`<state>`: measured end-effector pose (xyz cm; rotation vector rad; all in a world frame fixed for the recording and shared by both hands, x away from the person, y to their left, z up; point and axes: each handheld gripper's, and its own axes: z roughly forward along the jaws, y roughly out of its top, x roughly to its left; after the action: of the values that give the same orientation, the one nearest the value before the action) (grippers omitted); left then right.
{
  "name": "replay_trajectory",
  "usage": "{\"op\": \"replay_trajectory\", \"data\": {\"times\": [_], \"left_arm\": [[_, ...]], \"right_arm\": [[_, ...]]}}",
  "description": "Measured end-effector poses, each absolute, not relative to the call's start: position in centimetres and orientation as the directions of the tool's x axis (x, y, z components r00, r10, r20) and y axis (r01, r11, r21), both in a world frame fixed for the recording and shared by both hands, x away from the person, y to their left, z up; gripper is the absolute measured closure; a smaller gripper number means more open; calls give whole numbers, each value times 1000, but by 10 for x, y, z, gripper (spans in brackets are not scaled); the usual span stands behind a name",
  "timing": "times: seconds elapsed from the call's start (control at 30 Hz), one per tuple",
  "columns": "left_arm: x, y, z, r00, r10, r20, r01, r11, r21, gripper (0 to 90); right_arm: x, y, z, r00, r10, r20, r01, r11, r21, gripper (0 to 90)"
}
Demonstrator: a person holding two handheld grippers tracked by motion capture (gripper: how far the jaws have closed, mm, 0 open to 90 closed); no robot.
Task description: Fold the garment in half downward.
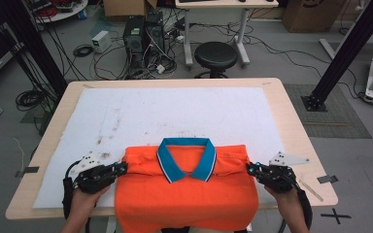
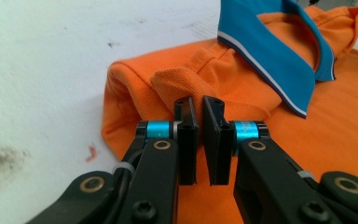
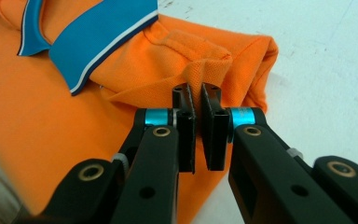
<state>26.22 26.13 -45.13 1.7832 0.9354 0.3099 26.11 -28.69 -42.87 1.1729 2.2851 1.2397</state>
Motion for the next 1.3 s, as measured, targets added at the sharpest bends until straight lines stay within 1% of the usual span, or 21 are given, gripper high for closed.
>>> {"op": "replay_trajectory", "data": {"times": [0.17, 0.23, 0.27, 0.33, 0.37, 0.43, 0.5, 0.6, 0.67, 0.73, 0.83, 1.0, 1.03, 1.07, 1.13, 1.17, 1.2, 1.23, 1.27, 1.3], "left_arm": [[261, 264, -452, 669, 704, -240, 462, -140, 876, 839], [264, 263, -451, 658, 716, -232, 460, -138, 877, 822], [266, 262, -450, 650, 724, -231, 460, -133, 878, 786], [273, 263, -445, 618, 746, -249, 475, -102, 874, 595], [277, 264, -443, 602, 758, -250, 476, -90, 875, 530], [287, 265, -437, 581, 774, -252, 476, -71, 877, 454], [298, 266, -432, 569, 784, -247, 477, -70, 876, 427], [314, 266, -428, 558, 794, -242, 488, -77, 870, 418], [324, 265, -429, 548, 799, -248, 513, -87, 854, 406], [330, 263, -433, 539, 803, -255, 538, -95, 837, 406], [336, 258, -441, 541, 799, -264, 577, -124, 807, 406], [342, 255, -450, 528, 801, -280, 619, -137, 774, 407], [343, 254, -451, 533, 798, -283, 625, -145, 767, 420], [343, 254, -453, 540, 794, -281, 625, -155, 765, 452], [341, 252, -455, 559, 780, -281, 626, -175, 760, 546], [340, 251, -455, 568, 779, -266, 620, -192, 761, 608], [339, 250, -456, 571, 778, -262, 615, -194, 764, 639], [338, 250, -456, 575, 775, -261, 613, -197, 765, 690], [338, 249, -455, 574, 776, -262, 612, -194, 767, 722], [337, 249, -455, 574, 778, -255, 607, -195, 771, 758]], "right_arm": [[252, -293, -431, -616, 777, 133, 542, 294, 787, 873], [252, -291, -433, -614, 780, 122, 547, 310, 777, 869], [253, -290, -434, -616, 779, 119, 547, 314, 776, 858], [256, -290, -431, -613, 780, 126, 544, 300, 784, 790], [257, -290, -429, -608, 782, 136, 541, 283, 792, 744], [262, -291, -421, -597, 790, 141, 526, 253, 812, 694], [267, -291, -415, -584, 801, 133, 517, 240, 822, 653], [279, -291, -407, -545, 834, 90, 519, 252, 817, 651], [290, -291, -406, -528, 846, 78, 534, 259, 805, 625], [301, -290, -406, -519, 852, 68, 540, 266, 798, 601], [316, -285, -409, -519, 851, 79, 562, 270, 782, 569], [336, -273, -419, -542, 838, 63, 593, 329, 735, 542], [340, -271, -422, -550, 832, 68, 600, 337, 726, 540], [343, -269, -424, -560, 825, 80, 608, 343, 716, 536], [349, -265, -429, -574, 810, 120, 636, 349, 688, 523], [351, -263, -432, -575, 810, 117, 645, 361, 674, 523], [353, -263, -436, -579, 807, 112, 651, 376, 659, 532], [354, -262, -439, -575, 809, 123, 667, 377, 642, 559], [355, -263, -442, -571, 809, 139, 680, 372, 632, 573], [355, -264, -444, -567, 809, 156, 683, 356, 638, 633]]}}
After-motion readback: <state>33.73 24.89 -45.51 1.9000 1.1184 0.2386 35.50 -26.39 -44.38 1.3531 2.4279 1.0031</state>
